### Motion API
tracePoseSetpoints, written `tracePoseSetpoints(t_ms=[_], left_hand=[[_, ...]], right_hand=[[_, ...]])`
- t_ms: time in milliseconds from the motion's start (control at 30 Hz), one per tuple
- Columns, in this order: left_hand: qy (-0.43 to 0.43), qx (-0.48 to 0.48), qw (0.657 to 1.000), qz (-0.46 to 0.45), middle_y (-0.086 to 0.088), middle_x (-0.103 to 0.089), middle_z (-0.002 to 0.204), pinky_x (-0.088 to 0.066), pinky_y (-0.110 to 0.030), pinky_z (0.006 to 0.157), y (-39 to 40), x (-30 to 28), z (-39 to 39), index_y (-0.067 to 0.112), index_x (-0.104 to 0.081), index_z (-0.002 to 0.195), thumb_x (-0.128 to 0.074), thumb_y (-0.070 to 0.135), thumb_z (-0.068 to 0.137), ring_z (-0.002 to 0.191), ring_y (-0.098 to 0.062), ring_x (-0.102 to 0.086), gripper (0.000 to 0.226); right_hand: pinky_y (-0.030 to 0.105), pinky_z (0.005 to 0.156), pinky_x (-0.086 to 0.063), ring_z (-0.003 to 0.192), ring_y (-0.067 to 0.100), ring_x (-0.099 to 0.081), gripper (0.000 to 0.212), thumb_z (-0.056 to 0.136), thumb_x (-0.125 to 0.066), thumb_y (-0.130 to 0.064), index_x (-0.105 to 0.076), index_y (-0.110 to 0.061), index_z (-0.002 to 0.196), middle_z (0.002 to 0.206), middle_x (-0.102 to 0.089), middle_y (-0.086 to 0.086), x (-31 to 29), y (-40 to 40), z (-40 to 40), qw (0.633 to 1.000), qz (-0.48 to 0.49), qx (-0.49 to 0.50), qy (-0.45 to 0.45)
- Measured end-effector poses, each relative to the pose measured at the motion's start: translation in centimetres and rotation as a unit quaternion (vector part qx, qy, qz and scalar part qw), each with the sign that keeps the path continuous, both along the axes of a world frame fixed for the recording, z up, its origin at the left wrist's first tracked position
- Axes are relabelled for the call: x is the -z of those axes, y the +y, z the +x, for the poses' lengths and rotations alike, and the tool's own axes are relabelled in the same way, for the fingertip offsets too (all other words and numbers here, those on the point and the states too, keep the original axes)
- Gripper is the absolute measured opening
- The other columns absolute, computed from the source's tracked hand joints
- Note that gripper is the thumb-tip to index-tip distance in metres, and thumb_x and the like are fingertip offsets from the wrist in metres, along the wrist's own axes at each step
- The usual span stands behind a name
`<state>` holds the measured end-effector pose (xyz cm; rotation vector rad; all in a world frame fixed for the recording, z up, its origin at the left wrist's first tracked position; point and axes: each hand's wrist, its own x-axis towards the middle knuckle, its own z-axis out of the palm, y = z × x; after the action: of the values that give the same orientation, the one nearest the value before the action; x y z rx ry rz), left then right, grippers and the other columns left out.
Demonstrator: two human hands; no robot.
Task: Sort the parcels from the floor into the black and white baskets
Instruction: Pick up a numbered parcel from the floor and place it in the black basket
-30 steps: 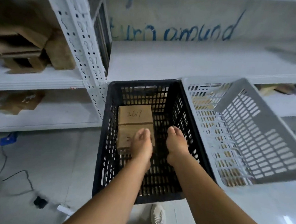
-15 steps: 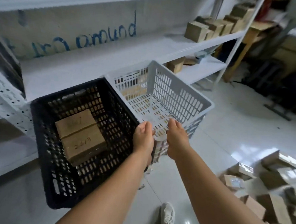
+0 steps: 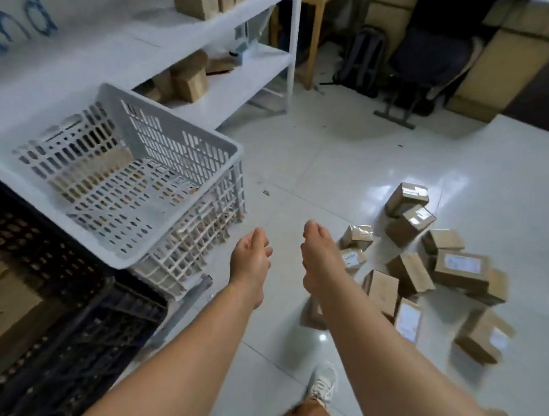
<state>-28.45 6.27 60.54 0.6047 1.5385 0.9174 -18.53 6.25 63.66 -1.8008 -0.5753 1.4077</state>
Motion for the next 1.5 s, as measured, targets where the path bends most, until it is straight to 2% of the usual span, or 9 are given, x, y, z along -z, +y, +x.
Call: tracePoseSetpoints(t_ms=[133, 267, 400, 567, 633, 800, 1033, 1200, 1500], left_hand=[[0.01, 0.044, 0.998, -0.034, 0.005, -0.041, 0.072, -0.031, -0.027, 0.06, 1.6, 2.2, 6.4, 0.025, -0.044, 0.073, -0.039, 0.031, 0.095, 0.064, -0.011, -0.038, 0.023], [0.013, 0.061, 0.995, -0.076, 0.008, -0.034, 0.066, -0.024, -0.025, 0.056, 3.2, 5.4, 11.5, 0.026, -0.036, 0.068, -0.039, 0.032, 0.094, 0.059, -0.009, -0.03, 0.027], [0.032, 0.063, 0.991, -0.118, 0.007, -0.035, 0.067, -0.025, -0.026, 0.056, 4.5, 9.7, 14.9, 0.025, -0.037, 0.069, -0.041, 0.035, 0.093, 0.058, -0.01, -0.031, 0.027], [0.072, 0.105, 0.978, -0.165, 0.0, -0.057, 0.107, -0.042, -0.035, 0.091, 5.0, 15.8, 17.5, 0.018, -0.054, 0.12, -0.041, 0.042, 0.096, 0.103, -0.02, -0.055, 0.036], [0.096, 0.144, 0.969, -0.178, -0.006, -0.051, 0.135, -0.037, -0.039, 0.103, 5.1, 18.1, 18.7, 0.016, -0.046, 0.137, -0.039, 0.042, 0.096, 0.124, -0.026, -0.049, 0.049], [0.137, 0.252, 0.942, -0.176, -0.005, -0.05, 0.136, -0.033, -0.028, 0.092, 5.7, 24.2, 21.8, 0.018, -0.046, 0.136, -0.033, 0.038, 0.099, 0.111, -0.019, -0.046, 0.044], [0.153, 0.339, 0.903, -0.215, 0.0, -0.027, 0.156, -0.024, -0.031, 0.11, 6.9, 33.4, 24.6, 0.024, -0.026, 0.15, -0.027, 0.043, 0.101, 0.14, -0.02, -0.029, 0.052], [0.151, 0.361, 0.887, -0.243, 0.001, -0.026, 0.157, -0.021, -0.028, 0.11, 7.8, 39.7, 25.5, 0.021, -0.025, 0.151, -0.022, 0.043, 0.102, 0.142, -0.018, -0.027, 0.054], [0.191, 0.394, 0.854, -0.28, 0.003, -0.002, 0.16, -0.017, -0.044, 0.117, 8.5, 50.0, 26.2, 0.027, -0.012, 0.153, -0.023, 0.052, 0.097, 0.145, -0.025, -0.015, 0.062]], right_hand=[[0.02, 0.045, -0.032, 0.059, 0.012, -0.031, 0.016, 0.098, -0.031, -0.021, -0.046, -0.02, 0.096, 0.073, -0.036, -0.004, 2.8, 1.2, 7.3, 0.998, -0.046, 0.011, -0.032], [0.023, 0.052, -0.032, 0.062, 0.008, -0.037, 0.019, 0.1, -0.034, -0.027, -0.047, -0.023, 0.088, 0.078, -0.041, -0.004, 6.1, 2.4, 13.7, 0.996, -0.069, 0.052, -0.009], [0.029, 0.068, -0.037, 0.084, 0.018, -0.046, 0.027, 0.099, -0.034, -0.041, -0.05, -0.03, 0.118, 0.104, -0.049, 0.002, 9.9, 3.1, 18.3, 0.985, -0.143, 0.092, 0.003], [0.03, 0.052, -0.027, 0.062, 0.014, -0.03, 0.017, 0.093, -0.037, -0.043, -0.043, -0.033, 0.082, 0.078, -0.038, -0.004, 16.6, 3.7, 21.6, 0.963, -0.213, 0.153, 0.056], [0.03, 0.06, -0.035, 0.07, 0.016, -0.037, 0.014, 0.096, -0.033, -0.042, -0.043, -0.031, 0.095, 0.082, -0.039, -0.002, 19.5, 3.7, 22.6, 0.955, -0.241, 0.163, 0.062], [0.025, 0.058, -0.028, 0.062, 0.009, -0.029, 0.044, 0.098, -0.032, -0.042, -0.043, -0.02, 0.135, 0.101, -0.044, 0.0, 27.4, 3.3, 24.7, 0.941, -0.283, 0.18, 0.043], [0.034, 0.079, -0.033, 0.072, 0.014, -0.04, 0.042, 0.098, -0.033, -0.042, -0.055, -0.016, 0.122, 0.114, -0.054, 0.005, 37.4, 3.5, 25.8, 0.93, -0.301, 0.205, 0.051], [0.032, 0.079, -0.036, 0.119, 0.026, -0.05, 0.041, 0.097, -0.033, -0.038, -0.058, -0.011, 0.115, 0.129, -0.057, 0.008, 43.2, 4.1, 25.7, 0.921, -0.332, 0.197, 0.057], [0.031, 0.085, -0.033, 0.11, 0.021, -0.05, 0.038, 0.098, -0.03, -0.037, -0.057, -0.016, 0.114, 0.131, -0.056, 0.003, 52.2, 4.9, 25.0, 0.932, -0.321, 0.163, 0.049]])
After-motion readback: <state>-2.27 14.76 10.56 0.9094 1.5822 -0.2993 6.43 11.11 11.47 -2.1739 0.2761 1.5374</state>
